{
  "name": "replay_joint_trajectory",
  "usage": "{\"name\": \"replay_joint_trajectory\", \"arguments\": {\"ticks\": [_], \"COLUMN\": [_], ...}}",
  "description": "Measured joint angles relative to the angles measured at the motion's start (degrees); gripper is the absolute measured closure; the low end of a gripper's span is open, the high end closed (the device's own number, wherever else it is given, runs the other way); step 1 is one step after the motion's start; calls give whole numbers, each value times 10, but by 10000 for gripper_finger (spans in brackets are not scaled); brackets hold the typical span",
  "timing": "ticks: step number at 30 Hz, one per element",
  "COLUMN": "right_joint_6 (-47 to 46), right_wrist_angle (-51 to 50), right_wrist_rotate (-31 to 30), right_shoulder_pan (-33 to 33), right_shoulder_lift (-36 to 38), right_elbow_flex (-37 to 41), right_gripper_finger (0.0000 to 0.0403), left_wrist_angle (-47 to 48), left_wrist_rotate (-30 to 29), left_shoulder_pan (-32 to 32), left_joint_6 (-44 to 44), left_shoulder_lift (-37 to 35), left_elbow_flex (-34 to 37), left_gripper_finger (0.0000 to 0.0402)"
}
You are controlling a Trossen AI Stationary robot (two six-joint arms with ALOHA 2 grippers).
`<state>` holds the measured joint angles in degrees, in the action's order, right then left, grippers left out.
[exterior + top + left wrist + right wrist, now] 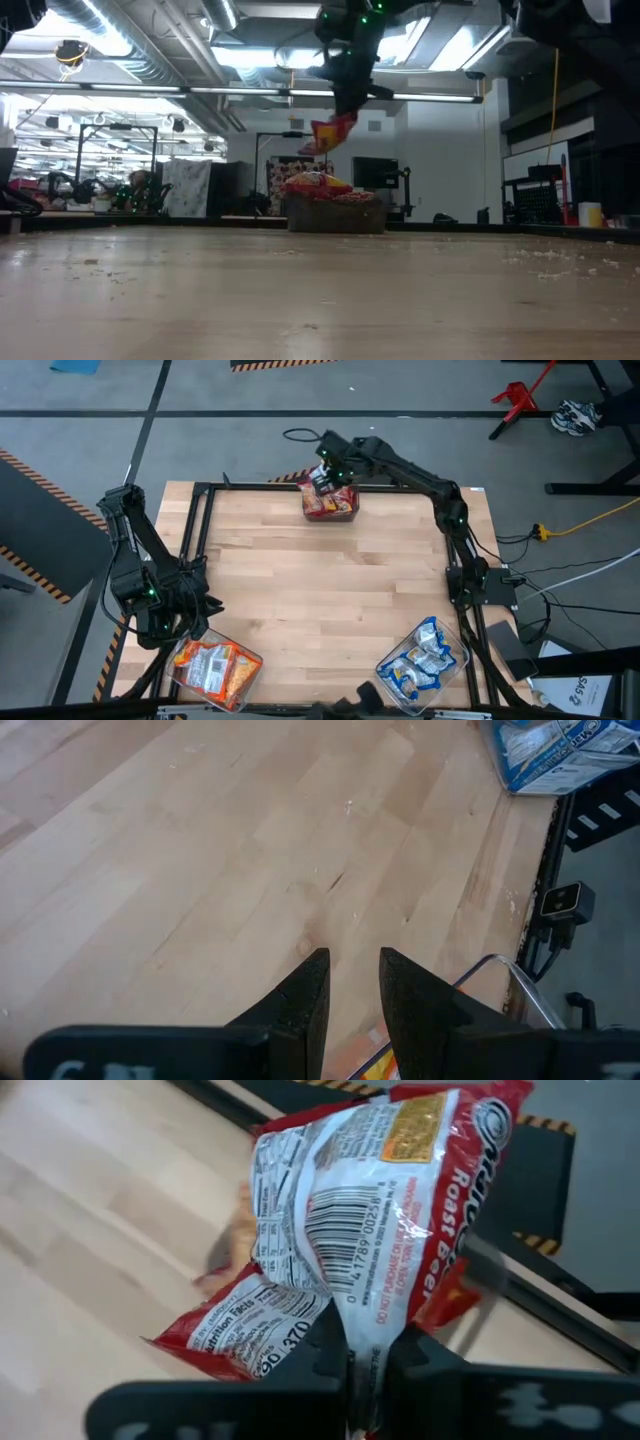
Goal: Sort Maruchan noodles
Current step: Put the red noodle pack into the black bin
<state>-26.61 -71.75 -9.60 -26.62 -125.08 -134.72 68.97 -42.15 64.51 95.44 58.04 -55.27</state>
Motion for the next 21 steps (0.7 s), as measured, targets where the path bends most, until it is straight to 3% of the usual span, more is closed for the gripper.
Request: {"name": "replay_joint_trajectory", "arguments": {"ticks": [8, 14, 17, 21], "right_joint_6": [13, 46, 50, 2], "right_wrist_angle": [-26, -41, -3, 170], "right_wrist_rotate": [-22, -15, -16, 13], "right_shoulder_pan": [-39, -70, -78, -75], "right_shoulder_lift": [13, 106, 174, 256], "right_elbow_flex": [48, 119, 197, 376], "right_gripper_finger": [400, 400, 400, 398], "left_wrist_angle": [0, 2, 12, 15], "left_wrist_rotate": [0, -3, -10, -29], "left_shoulder_pan": [0, 0, 0, 0], "left_joint_6": [0, 0, 0, 1], "left_shoulder_lift": [0, 0, 0, 0], "left_elbow_flex": [0, 0, 0, 0], "left_gripper_finger": [318, 318, 318, 318]}}
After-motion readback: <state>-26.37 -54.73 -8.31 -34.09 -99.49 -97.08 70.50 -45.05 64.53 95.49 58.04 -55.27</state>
